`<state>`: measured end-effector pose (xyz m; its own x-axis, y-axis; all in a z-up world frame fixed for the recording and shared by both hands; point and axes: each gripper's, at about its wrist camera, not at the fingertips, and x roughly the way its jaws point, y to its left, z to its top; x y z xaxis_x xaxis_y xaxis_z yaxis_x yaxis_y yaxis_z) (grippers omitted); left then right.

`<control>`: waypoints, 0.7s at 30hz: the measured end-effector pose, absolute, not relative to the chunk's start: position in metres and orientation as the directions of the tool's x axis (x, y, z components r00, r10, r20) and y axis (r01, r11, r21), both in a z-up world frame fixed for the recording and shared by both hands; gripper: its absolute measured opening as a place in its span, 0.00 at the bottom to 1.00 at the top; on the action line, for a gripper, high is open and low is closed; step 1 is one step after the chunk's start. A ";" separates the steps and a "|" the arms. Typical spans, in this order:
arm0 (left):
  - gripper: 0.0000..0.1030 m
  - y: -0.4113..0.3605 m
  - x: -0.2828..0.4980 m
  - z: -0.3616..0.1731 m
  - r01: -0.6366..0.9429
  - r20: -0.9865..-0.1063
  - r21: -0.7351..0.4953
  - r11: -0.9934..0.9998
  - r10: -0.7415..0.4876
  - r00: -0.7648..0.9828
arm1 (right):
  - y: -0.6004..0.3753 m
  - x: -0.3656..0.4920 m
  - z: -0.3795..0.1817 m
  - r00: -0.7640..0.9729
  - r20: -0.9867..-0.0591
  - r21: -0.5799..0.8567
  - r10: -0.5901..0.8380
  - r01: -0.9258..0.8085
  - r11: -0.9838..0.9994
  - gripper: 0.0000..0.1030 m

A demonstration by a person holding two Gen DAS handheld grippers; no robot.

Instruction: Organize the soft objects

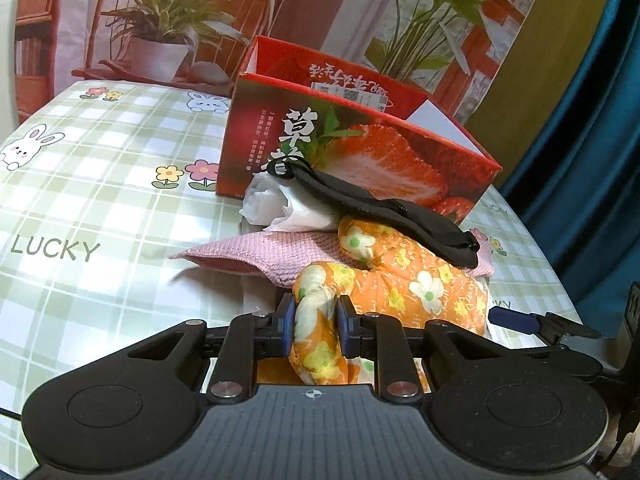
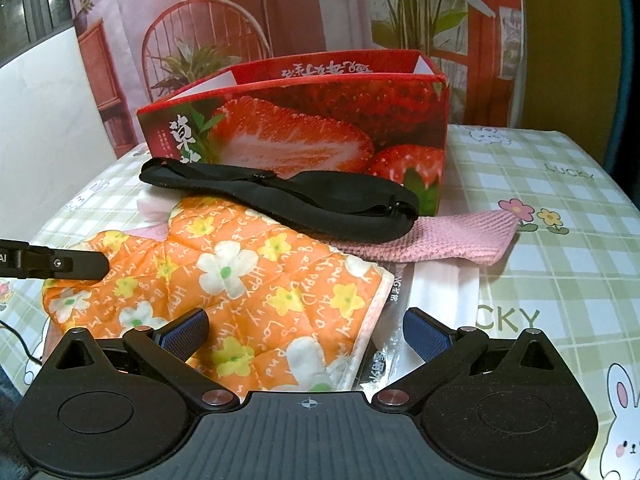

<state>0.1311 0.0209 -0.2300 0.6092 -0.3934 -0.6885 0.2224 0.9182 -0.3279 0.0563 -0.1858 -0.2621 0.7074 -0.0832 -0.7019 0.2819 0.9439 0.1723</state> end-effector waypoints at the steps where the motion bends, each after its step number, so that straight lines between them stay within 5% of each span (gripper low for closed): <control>1: 0.22 0.021 0.131 -0.230 0.221 -0.689 -0.329 0.918 -0.393 0.609 | -0.186 0.057 -0.262 0.706 -0.703 0.174 -0.080 0.281 0.944 1.00; 21: 0.23 0.021 0.131 -0.237 0.222 -0.697 -0.323 0.920 -0.390 0.601 | -0.183 0.056 -0.266 0.703 -0.711 0.220 -0.012 0.238 0.946 0.98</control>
